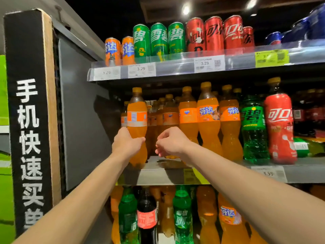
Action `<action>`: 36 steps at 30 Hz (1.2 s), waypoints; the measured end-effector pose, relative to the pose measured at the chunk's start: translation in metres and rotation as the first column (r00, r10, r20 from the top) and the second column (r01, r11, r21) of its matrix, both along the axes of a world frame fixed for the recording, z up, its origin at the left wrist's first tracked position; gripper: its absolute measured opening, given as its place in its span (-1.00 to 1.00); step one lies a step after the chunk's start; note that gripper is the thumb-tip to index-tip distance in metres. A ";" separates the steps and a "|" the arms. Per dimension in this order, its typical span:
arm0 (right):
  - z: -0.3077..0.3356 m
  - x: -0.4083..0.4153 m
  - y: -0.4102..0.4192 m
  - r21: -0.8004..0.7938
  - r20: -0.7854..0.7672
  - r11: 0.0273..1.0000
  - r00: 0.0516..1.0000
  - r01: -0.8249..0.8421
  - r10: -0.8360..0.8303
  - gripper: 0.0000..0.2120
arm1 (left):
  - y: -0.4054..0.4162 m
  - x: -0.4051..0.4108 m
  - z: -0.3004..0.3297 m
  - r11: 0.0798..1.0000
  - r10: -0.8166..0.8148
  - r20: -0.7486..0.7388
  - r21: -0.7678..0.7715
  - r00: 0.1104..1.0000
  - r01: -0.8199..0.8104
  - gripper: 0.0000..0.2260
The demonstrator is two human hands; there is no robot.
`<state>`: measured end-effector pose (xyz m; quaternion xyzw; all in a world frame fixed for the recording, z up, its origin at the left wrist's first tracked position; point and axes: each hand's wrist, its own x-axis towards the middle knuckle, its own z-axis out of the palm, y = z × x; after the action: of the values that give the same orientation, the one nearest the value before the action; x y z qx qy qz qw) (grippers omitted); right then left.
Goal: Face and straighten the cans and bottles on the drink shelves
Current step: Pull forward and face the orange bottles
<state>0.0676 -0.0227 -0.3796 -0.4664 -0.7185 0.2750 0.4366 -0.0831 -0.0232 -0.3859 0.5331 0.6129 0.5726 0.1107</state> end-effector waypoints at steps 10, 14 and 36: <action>0.001 -0.077 0.075 -0.220 0.192 0.968 0.967 -0.122 0.166 -0.81 | 0.050 -0.032 0.006 0.979 0.183 -0.065 -0.081 0.981 -0.188 -0.50; 0.000 -0.085 0.088 -0.228 0.144 0.961 0.971 -0.157 0.193 -0.82 | 0.059 -0.043 0.001 0.954 0.281 -0.146 -0.064 0.948 -0.293 -0.53; 0.000 0.000 0.032 0.210 0.022 0.958 0.979 0.192 -0.201 -0.78 | 0.040 0.044 0.009 0.983 -0.183 0.020 0.000 0.983 0.183 -0.93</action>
<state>0.0679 0.0089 -0.3795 -0.4934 -0.7024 0.1438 0.4924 -0.0394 0.0165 -0.3768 0.5812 0.5608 0.5648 0.1696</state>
